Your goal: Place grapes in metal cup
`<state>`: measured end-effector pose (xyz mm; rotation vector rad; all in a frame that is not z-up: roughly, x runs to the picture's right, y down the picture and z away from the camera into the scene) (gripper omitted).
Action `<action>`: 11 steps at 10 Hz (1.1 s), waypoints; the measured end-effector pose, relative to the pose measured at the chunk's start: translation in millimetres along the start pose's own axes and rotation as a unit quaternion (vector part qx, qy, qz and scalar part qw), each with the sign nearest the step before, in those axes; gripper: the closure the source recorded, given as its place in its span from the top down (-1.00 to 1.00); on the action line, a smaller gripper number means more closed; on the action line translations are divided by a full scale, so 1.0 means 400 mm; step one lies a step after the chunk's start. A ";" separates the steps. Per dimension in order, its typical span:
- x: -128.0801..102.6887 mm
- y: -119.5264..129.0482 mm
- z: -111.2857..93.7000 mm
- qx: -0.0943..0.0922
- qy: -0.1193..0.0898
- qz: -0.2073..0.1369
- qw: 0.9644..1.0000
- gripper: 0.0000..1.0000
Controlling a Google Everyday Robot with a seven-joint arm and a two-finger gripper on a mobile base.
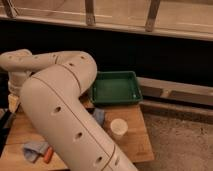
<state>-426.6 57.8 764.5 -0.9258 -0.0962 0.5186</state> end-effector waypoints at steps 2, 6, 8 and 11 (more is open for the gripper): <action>-0.003 0.005 0.002 0.000 0.000 -0.001 1.000 0.49; 0.030 -0.002 0.027 -0.083 -0.099 -0.008 0.992 0.49; 0.030 0.008 0.030 -0.120 -0.158 -0.024 0.980 0.49; 0.025 0.025 0.023 -0.119 -0.156 -0.041 0.980 0.49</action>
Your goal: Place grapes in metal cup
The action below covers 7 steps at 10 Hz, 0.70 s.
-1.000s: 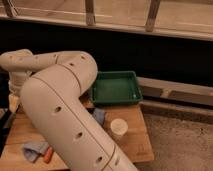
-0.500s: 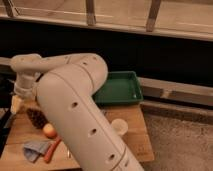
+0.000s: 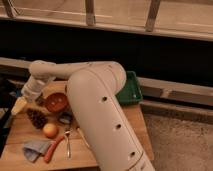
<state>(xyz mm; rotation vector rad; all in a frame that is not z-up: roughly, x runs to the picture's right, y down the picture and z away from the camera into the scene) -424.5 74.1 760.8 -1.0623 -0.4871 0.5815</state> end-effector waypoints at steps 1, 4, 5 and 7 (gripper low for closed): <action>-0.002 0.005 0.002 0.001 0.005 -0.002 1.000 0.49; -0.011 0.024 0.048 0.011 0.066 -0.006 0.998 0.49; -0.008 0.020 0.058 0.014 0.075 -0.003 0.997 0.49; 0.032 -0.012 0.098 0.019 0.102 0.016 0.994 0.49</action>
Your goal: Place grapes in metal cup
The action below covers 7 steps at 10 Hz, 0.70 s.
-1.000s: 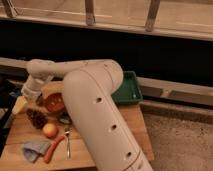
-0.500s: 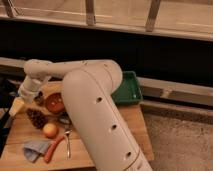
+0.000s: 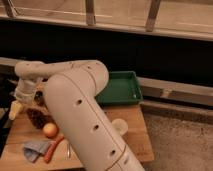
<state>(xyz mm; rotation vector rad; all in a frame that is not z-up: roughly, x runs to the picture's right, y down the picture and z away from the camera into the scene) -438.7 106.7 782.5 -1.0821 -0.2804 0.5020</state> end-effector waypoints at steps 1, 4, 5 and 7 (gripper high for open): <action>0.014 -0.010 0.020 0.000 0.010 0.008 1.000 0.49; 0.067 -0.062 0.042 0.006 0.017 0.042 0.999 0.49; 0.088 -0.079 0.042 0.010 0.014 0.054 0.998 0.49; 0.122 -0.114 0.029 0.020 0.004 0.070 0.997 0.49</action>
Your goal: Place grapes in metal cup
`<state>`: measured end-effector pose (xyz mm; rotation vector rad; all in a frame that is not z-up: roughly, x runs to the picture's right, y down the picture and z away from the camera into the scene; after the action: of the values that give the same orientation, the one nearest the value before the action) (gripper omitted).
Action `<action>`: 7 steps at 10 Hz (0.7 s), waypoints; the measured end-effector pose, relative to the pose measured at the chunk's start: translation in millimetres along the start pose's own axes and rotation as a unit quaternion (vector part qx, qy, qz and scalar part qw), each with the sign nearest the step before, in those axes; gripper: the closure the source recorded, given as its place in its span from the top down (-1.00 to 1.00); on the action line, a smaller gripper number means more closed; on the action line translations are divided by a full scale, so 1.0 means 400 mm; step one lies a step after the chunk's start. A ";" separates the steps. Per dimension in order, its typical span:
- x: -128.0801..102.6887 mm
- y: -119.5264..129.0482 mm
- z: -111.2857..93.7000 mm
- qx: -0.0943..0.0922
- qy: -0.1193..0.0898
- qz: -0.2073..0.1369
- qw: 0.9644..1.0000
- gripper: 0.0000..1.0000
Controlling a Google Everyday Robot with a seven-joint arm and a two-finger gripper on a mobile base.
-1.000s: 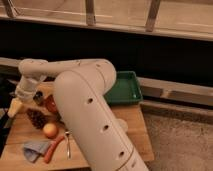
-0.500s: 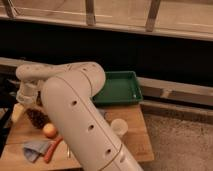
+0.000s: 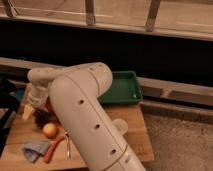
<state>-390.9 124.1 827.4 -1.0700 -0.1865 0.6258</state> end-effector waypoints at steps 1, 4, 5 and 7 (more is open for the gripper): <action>0.002 -0.002 0.000 0.001 -0.005 0.003 1.000 0.49; 0.021 -0.027 -0.001 0.003 -0.022 0.019 1.000 0.49; 0.026 -0.032 0.016 -0.003 -0.024 0.023 0.999 0.49; 0.023 -0.033 0.052 -0.014 -0.023 0.023 0.999 0.49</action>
<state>-387.3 141.0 847.4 -1.0901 -0.2118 0.6907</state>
